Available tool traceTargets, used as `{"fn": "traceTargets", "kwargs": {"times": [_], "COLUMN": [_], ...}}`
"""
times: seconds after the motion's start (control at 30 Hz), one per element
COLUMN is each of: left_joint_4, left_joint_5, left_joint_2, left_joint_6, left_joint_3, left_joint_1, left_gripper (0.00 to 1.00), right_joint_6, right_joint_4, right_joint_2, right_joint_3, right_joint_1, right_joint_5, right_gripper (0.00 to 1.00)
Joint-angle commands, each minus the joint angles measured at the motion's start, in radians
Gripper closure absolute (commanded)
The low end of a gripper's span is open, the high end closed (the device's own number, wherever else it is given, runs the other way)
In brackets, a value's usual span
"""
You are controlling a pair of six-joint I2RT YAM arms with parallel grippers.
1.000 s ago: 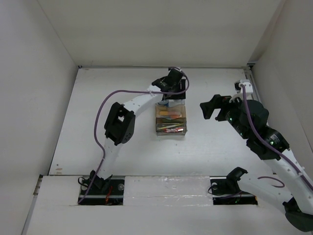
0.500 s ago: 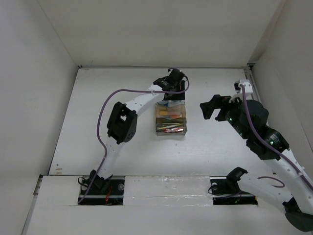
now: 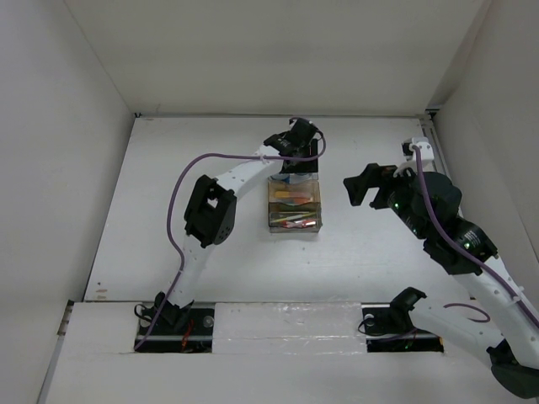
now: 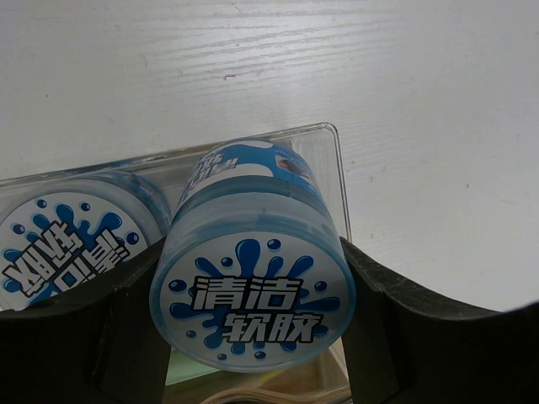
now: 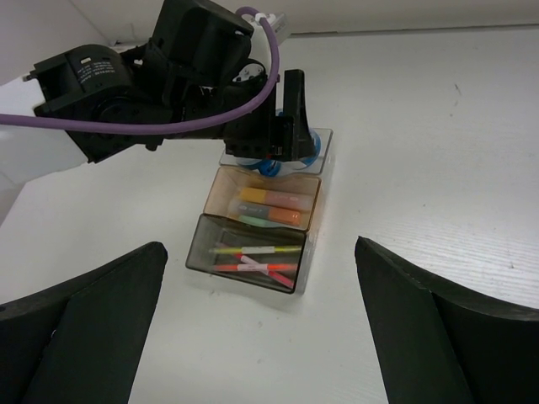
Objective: Sort the stationery into containers
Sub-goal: Place the stationery into the container
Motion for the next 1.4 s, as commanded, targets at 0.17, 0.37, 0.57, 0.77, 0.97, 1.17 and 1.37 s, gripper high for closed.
{"fn": "traceTargets", "kwargs": {"times": [0.17, 0.37, 0.57, 0.77, 0.97, 1.17, 1.37], "left_joint_4": [0.027, 0.027, 0.027, 0.027, 0.027, -0.007, -0.093], "left_joint_5": [0.014, 0.014, 0.014, 0.023, 0.003, 0.003, 0.015], "left_joint_2": [-0.065, -0.065, -0.065, -0.065, -0.087, -0.077, -0.059], "left_joint_6": [0.002, 0.002, 0.002, 0.002, -0.007, -0.007, -0.016], "left_joint_3": [0.033, 0.033, 0.033, 0.042, 0.031, 0.063, 0.146], "left_joint_1": [-0.002, -0.002, -0.002, -0.002, -0.002, -0.002, -0.002], "left_gripper": [0.32, 0.22, 0.16, 0.33, 0.63, 0.78, 0.91], "right_joint_6": [-0.024, -0.024, -0.024, -0.024, -0.024, -0.024, -0.024], "right_joint_4": [0.054, 0.054, 0.054, 0.063, 0.063, 0.063, 0.063], "right_joint_2": [-0.009, -0.009, -0.009, -0.009, -0.009, -0.009, -0.009], "right_joint_3": [-0.002, -0.011, -0.011, -0.011, -0.011, -0.02, -0.02], "right_joint_1": [-0.008, -0.008, -0.008, -0.017, -0.017, -0.017, -0.017], "right_joint_5": [-0.026, -0.035, -0.035, -0.035, -0.035, -0.035, -0.044], "right_gripper": [0.0, 0.0, 0.0, 0.0, 0.0, 0.0, 0.0]}}
